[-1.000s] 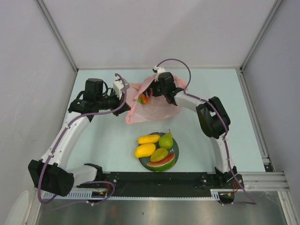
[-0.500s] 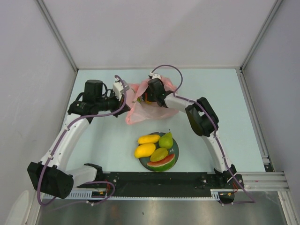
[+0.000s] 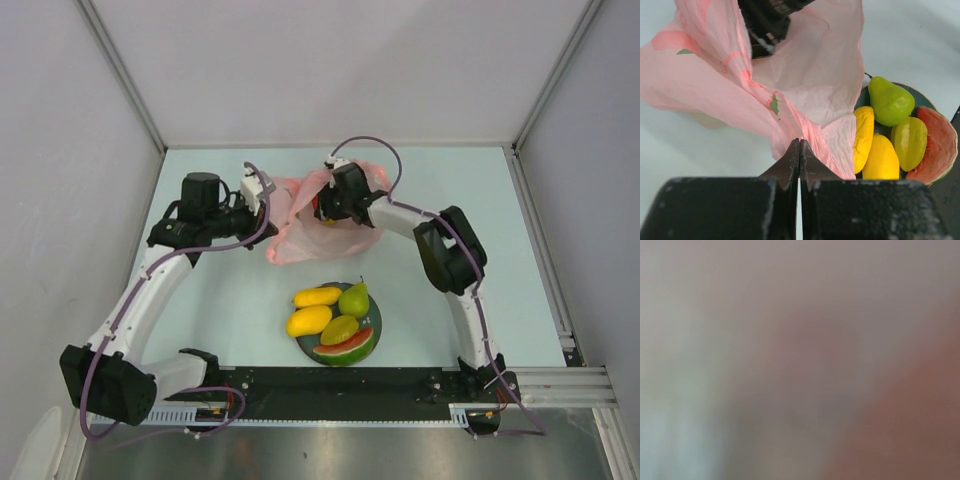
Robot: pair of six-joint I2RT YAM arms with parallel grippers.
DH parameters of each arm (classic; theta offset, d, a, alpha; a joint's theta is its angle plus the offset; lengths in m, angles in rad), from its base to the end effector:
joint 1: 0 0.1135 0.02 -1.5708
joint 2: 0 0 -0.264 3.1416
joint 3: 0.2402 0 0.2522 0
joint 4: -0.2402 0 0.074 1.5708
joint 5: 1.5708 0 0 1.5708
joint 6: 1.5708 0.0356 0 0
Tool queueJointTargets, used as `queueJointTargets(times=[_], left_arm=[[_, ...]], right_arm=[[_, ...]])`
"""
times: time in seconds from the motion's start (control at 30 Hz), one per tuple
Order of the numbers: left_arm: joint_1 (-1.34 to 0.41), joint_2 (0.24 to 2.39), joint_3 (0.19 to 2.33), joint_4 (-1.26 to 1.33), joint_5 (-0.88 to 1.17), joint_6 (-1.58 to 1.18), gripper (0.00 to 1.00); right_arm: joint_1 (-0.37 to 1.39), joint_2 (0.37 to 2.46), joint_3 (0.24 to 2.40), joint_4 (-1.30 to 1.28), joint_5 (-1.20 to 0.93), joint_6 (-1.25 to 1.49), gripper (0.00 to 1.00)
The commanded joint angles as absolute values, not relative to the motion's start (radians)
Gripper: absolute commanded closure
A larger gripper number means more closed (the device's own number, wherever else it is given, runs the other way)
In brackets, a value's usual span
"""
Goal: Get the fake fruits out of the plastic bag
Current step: Take out the fake fruit from the plastic bag, then place the fake fruit on the plate.
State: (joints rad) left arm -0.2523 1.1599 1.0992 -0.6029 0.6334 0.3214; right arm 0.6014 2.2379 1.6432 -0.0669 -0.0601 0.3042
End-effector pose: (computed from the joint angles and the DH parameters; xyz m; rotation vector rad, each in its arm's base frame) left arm 0.2306 -0.0812 0.3373 0.9314 1.9515 -0.6634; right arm 0.4162 0.2882 0.1661 -0.3723 2.2599 0.5515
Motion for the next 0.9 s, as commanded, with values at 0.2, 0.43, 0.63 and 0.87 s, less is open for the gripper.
queueJointTargets(times=[0.2, 0.43, 0.63, 0.87], left_arm=[[-0.229, 1.209, 1.126, -0.466, 0.615, 0.262, 1.0], [-0.226, 1.209, 1.126, -0.4, 0.667, 0.175, 1.0], [-0.227, 1.152, 1.088, -0.327, 0.698, 0.076, 1.0], [-0.227, 1.051, 1.049, -0.298, 0.75, 0.054, 1.0]], right_arm=[[0.607, 1.778, 1.395, -0.231, -0.333, 0.003, 0.83], [0.657, 1.542, 1.255, -0.389, -0.377, -0.25, 0.89], [0.811, 1.376, 1.224, -0.563, -0.428, -0.529, 0.91], [1.101, 1.442, 1.226, -0.787, -0.345, -0.715, 1.0]])
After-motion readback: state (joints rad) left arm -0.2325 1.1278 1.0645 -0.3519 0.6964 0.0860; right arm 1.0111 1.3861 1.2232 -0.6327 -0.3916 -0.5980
